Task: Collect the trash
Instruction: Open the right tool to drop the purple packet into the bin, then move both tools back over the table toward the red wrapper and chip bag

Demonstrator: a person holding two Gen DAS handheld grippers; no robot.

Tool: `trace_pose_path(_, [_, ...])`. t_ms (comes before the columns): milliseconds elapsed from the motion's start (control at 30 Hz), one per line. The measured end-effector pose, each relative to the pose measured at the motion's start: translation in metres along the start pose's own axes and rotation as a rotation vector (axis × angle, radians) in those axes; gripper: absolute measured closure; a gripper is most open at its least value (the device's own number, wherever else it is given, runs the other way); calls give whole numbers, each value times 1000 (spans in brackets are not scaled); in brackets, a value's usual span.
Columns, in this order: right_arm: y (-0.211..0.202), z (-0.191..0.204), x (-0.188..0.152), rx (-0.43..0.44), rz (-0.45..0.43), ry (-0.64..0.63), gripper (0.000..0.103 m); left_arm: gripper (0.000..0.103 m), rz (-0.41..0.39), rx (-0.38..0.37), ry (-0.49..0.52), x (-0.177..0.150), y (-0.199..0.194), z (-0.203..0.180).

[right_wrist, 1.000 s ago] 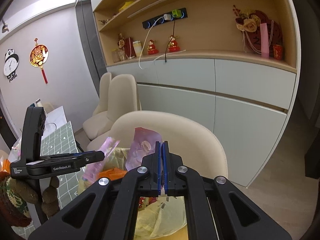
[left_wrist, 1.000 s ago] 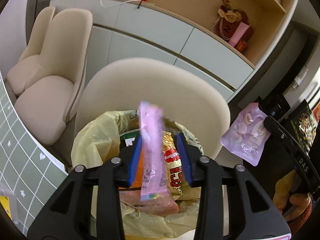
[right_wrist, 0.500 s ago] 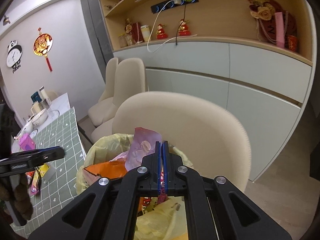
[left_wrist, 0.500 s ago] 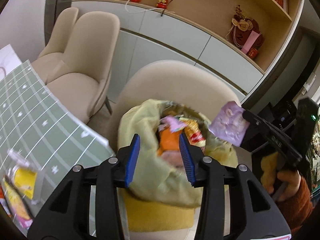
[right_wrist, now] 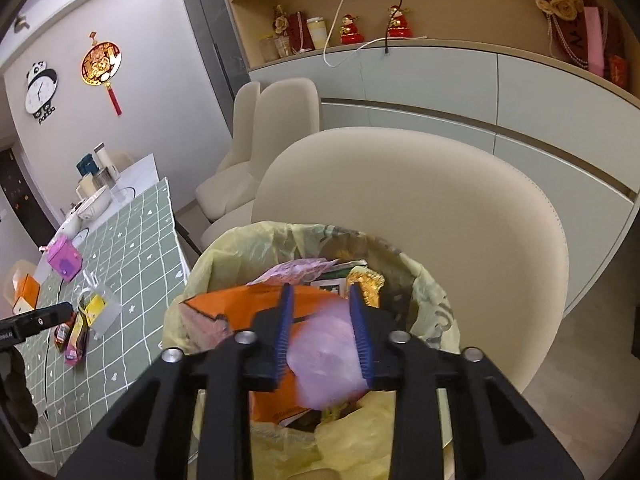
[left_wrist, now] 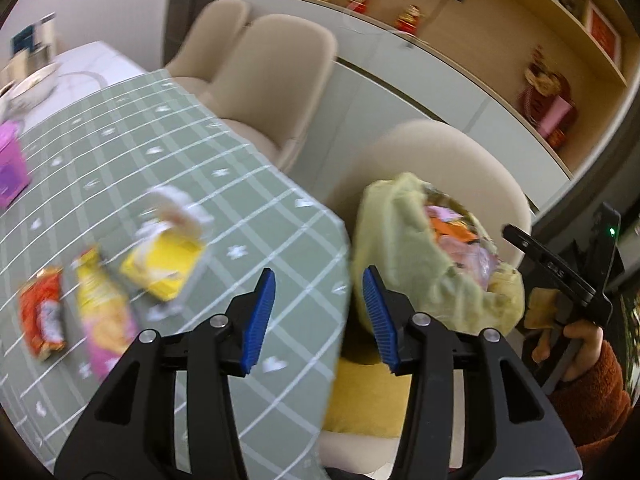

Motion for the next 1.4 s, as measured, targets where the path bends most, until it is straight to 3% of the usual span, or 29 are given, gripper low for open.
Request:
trace_pose_path(167, [-10,20,4,2,-21,-16,74,59,-44,53,-56,-4,-25,38])
trace_pose_path(333, [-20,53,16,36,-50,-29,74,59,-113,139,-33,-8,-51,69])
trace_pose_path(567, [-24,130,26,136,-64,-80,74,59,-142,196,-111,-7,-85,130])
trace_pose_path(767, [-21,201,26,214,-21,-142,74,57,-178,254,-169,-6,-122,185])
trace_pose_path(1033, [-16,261,23,238,-5,-222,73,55,-189,252,-208,-10,-143,236])
trace_pose_path(1133, [-13,276,17,243,1,-229,65,55,-167,244,-203,-16,-141,247])
trace_pose_path(1400, [6,311,-2,298,106,-264,65,54,-89,179,-221,-27,-121,264])
Point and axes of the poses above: each gripper's, at about its wrist camera, not at the fingertips, and y roughly the way its jaws point, z to its left, x to its top, the point moved 1 cm from there along y, roughly the way its jaws point, and after that the axes turned 10 degrees about -y, right-handed, at the moved point
